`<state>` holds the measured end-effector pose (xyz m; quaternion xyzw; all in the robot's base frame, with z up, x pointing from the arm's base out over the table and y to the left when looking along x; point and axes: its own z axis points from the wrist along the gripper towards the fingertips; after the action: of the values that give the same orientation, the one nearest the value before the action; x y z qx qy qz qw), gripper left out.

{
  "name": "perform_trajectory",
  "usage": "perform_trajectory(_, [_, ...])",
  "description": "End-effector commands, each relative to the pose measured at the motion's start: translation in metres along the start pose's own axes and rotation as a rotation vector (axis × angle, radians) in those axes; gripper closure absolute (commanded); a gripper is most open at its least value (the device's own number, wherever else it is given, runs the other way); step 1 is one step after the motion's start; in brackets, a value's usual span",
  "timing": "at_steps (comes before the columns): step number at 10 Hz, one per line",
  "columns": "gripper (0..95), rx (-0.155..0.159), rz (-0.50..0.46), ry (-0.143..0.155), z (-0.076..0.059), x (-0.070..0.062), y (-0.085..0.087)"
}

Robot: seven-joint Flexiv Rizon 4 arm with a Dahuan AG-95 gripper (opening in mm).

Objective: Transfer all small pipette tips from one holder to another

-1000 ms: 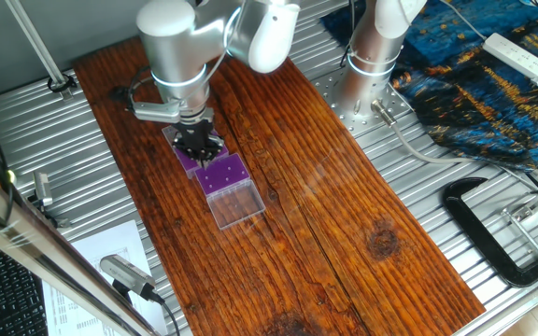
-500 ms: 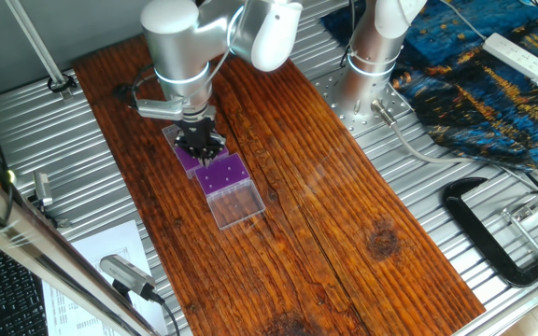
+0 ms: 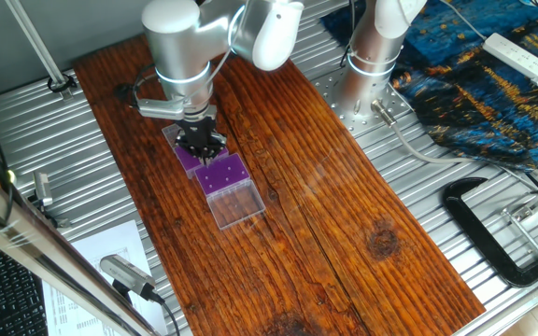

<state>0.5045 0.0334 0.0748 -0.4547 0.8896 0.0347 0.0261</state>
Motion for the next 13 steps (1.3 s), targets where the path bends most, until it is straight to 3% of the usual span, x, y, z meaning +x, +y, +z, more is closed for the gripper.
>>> perform_trajectory(1, [95.0,0.002,0.001,0.001,0.0009,0.0004,0.0001])
perform_trajectory(13, [95.0,0.002,0.024,-0.002,-0.0014,-0.0039,-0.0023])
